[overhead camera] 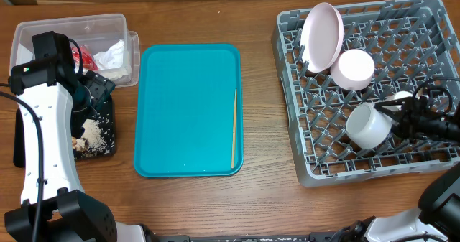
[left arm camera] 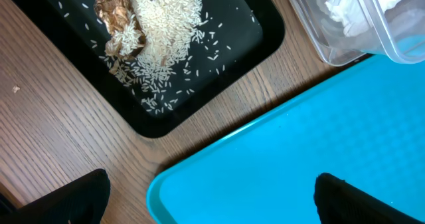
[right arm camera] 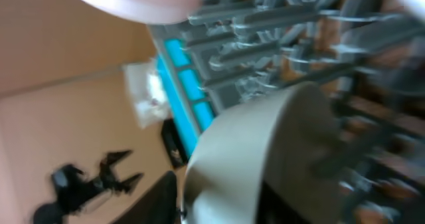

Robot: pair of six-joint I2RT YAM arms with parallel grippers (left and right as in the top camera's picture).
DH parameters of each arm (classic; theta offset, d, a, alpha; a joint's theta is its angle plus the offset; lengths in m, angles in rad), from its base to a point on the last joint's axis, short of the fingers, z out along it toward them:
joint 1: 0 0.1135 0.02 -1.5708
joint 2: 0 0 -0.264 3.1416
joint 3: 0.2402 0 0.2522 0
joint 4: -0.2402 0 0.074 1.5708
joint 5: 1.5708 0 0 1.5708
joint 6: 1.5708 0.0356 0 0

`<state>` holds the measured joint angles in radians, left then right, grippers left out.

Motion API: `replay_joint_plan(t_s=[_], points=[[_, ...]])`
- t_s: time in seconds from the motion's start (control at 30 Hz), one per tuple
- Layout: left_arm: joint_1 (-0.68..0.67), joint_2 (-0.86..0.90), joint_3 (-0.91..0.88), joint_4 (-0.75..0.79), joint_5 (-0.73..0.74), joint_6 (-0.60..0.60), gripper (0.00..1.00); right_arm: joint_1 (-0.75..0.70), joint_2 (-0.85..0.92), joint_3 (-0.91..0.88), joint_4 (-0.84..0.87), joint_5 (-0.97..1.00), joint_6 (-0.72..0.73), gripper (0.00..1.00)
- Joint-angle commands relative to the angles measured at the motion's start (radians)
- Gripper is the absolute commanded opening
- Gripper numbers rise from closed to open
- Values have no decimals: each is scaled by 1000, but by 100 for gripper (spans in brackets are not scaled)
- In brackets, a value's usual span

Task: Sort waste into correct bins and load items into the dishwasher
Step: 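Release the saucer in the rack's lower right area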

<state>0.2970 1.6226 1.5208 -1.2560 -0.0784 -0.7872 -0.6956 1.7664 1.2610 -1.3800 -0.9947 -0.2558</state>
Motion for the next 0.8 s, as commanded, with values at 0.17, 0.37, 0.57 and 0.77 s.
replay_joint_plan(t_s=[0.17, 0.37, 0.57, 0.77], points=[[4, -13, -6, 1, 1, -21, 100, 0, -8, 129, 40, 446, 320, 38], [4, -13, -6, 1, 1, -21, 100, 4, -74, 181, 34, 612, 423, 38], [4, -13, -6, 1, 1, -21, 100, 29, -230, 181, 5, 618, 423, 38], [4, -13, -6, 1, 1, -21, 100, 167, -357, 174, -48, 626, 350, 28]])
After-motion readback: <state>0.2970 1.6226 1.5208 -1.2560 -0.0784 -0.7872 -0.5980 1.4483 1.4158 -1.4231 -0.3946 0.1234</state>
